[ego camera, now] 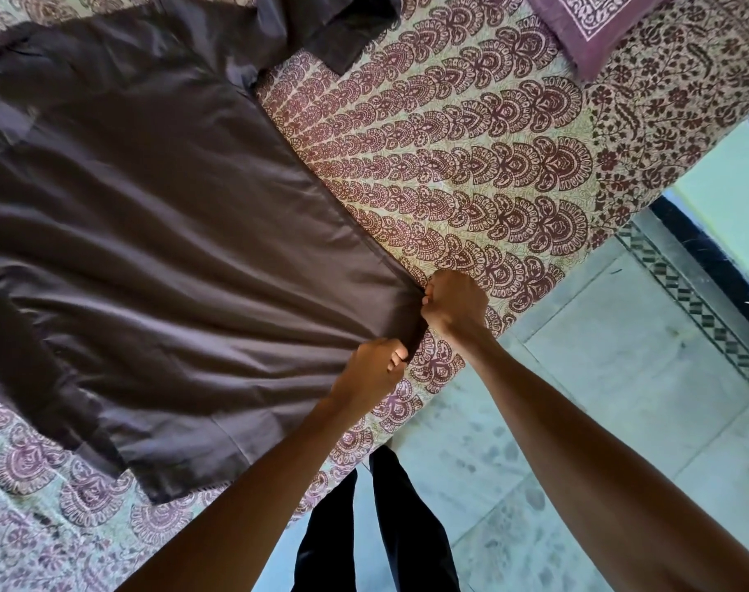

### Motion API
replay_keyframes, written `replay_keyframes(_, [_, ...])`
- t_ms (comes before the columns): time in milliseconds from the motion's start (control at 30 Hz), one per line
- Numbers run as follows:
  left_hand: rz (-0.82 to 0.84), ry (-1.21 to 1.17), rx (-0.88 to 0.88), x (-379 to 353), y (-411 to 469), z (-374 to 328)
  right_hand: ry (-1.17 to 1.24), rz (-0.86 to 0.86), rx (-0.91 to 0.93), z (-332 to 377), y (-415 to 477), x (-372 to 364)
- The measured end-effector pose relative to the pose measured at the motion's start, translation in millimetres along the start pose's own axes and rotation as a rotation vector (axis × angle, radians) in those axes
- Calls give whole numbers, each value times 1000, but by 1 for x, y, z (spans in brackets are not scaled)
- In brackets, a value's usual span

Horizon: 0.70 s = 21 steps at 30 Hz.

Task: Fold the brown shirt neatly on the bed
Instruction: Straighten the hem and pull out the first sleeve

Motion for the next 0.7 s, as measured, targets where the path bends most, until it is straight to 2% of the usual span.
replay_keyframes(100, [27, 13, 10, 1, 1, -4, -8, -22, 40, 2, -3, -2])
replay_keyframes(267, [-26, 37, 95, 13, -3, 12, 2, -73, 35, -3, -5, -3])
replay_keyframes(433, [181, -1, 36, 9, -9, 9, -32, -87, -7, -10, -7, 1])
replay_keyframes(467, [151, -10, 50, 14, -9, 11, -28, -118, -9, -10, -7, 5])
replay_keyframes(533, [-15, 28, 100, 28, -11, 20, -8, -185, 59, -7, -9, 10])
replay_keyframes(600, [-172, 96, 165, 43, -18, 31, 26, -130, 178, 1, -14, 7])
replay_keyframes(633, [-201, 119, 181, 47, -22, 36, 35, -65, 219, 4, -17, 3])
replay_keyframes(700, [-134, 123, 194, 44, -34, 43, -3, 45, 234, 7, -28, -8])
Point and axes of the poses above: each hand's wrist, its own y-axis towards the middle knuckle, its own x-axis out of the back of the hand, z = x × y, the point moved 6 cm from there along y, towards the middle knuckle, and after that the axes turned 3 degrees about -z, right-handed, at the moved point
